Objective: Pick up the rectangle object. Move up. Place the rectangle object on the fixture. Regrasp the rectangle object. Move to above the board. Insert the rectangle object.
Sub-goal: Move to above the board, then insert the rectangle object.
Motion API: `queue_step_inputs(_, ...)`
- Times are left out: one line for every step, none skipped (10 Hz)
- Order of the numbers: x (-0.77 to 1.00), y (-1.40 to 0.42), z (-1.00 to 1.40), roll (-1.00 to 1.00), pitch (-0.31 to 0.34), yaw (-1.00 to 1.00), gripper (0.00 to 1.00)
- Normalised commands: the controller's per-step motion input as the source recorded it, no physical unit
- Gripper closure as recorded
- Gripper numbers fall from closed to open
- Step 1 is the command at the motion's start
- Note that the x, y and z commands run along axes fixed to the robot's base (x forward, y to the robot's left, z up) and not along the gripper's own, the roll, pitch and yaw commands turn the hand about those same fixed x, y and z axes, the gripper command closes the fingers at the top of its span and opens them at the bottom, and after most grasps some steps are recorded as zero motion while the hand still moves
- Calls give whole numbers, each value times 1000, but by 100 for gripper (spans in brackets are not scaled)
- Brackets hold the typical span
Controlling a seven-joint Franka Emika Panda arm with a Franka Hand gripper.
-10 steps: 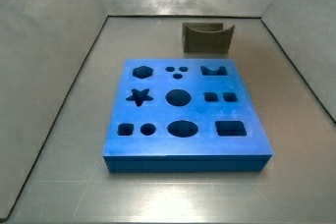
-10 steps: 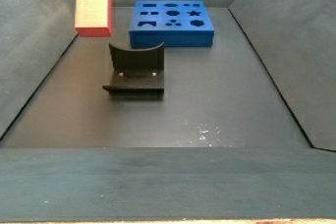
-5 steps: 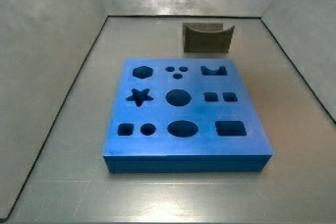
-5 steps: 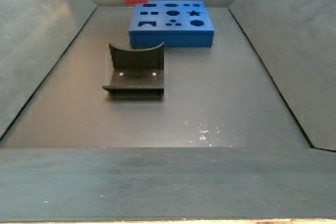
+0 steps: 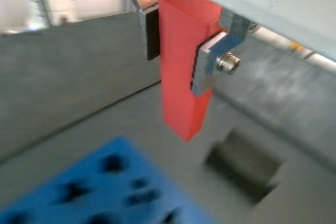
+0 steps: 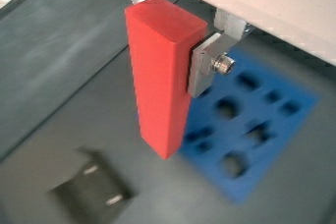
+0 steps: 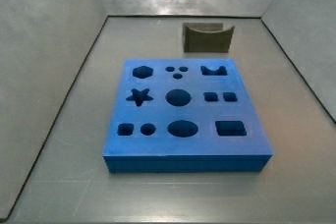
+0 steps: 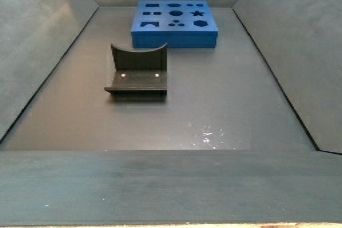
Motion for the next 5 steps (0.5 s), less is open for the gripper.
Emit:
queue_step_inputs(-460,-674,236,-916,35,-109,100)
queue_step_inputs(-246,-307,95,-617,19,-57,100)
queue_step_inputs(-165,-210,57,-493,7,-46,100)
queue_step_inputs(-88,-102,45,-286,2,-25,100)
queue_step_inputs(17,0,0,0,0,-3,100)
